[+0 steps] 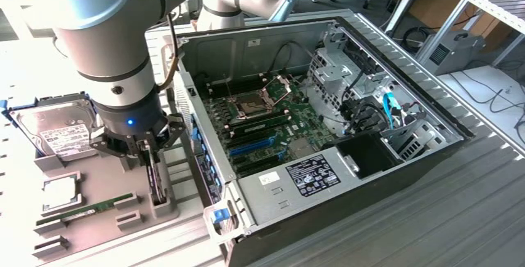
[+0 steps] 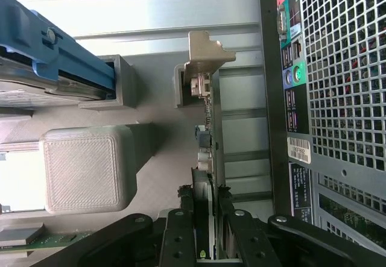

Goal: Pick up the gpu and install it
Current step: 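Pick up the gpu and move the gpu toward the slot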

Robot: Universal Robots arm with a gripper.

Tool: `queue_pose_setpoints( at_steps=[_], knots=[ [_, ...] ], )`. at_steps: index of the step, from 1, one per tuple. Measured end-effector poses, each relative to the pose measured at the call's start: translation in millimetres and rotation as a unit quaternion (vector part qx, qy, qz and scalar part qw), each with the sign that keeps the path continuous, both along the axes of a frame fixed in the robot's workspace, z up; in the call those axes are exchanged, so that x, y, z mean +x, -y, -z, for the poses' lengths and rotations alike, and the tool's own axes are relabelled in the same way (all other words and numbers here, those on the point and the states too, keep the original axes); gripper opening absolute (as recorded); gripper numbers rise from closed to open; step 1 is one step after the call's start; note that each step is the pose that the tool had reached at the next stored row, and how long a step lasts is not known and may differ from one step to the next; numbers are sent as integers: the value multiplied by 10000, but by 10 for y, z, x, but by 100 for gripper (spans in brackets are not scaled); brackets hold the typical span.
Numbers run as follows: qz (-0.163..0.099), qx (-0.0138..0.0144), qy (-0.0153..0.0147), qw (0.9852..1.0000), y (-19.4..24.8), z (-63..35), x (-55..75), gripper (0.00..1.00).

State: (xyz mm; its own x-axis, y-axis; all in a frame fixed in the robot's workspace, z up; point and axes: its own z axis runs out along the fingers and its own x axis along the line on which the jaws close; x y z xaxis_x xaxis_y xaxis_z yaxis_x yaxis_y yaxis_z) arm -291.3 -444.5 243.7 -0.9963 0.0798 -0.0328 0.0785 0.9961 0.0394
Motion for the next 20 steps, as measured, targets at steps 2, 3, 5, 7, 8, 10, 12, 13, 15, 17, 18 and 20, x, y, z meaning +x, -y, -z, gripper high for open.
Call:
queue_pose_setpoints(
  at_steps=[2, 3, 5, 7, 8, 10, 12, 13, 15, 17, 18, 20],
  knots=[
    [0, -1, -1, 10000, 0, -7, 0, 27],
    [0, -1, -1, 10000, 0, -12, 0, 27],
    [0, -1, -1, 10000, 0, -19, 0, 27],
    [0, -1, -1, 10000, 0, -28, 0, 27],
    [0, -1, -1, 10000, 0, -30, 0, 27],
    [0, 0, 0, 10000, 0, -34, 0, 27],
    [0, -1, -1, 10000, 0, -38, 0, 27],
    [0, -1, -1, 10000, 0, -41, 0, 27],
    [0, -1, -1, 10000, 0, -43, 0, 27],
    [0, 0, 0, 10000, 0, -45, 0, 27],
    [0, -1, -1, 10000, 0, -46, 0, 27],
    [0, -1, -1, 10000, 0, -47, 0, 27]
  ],
)
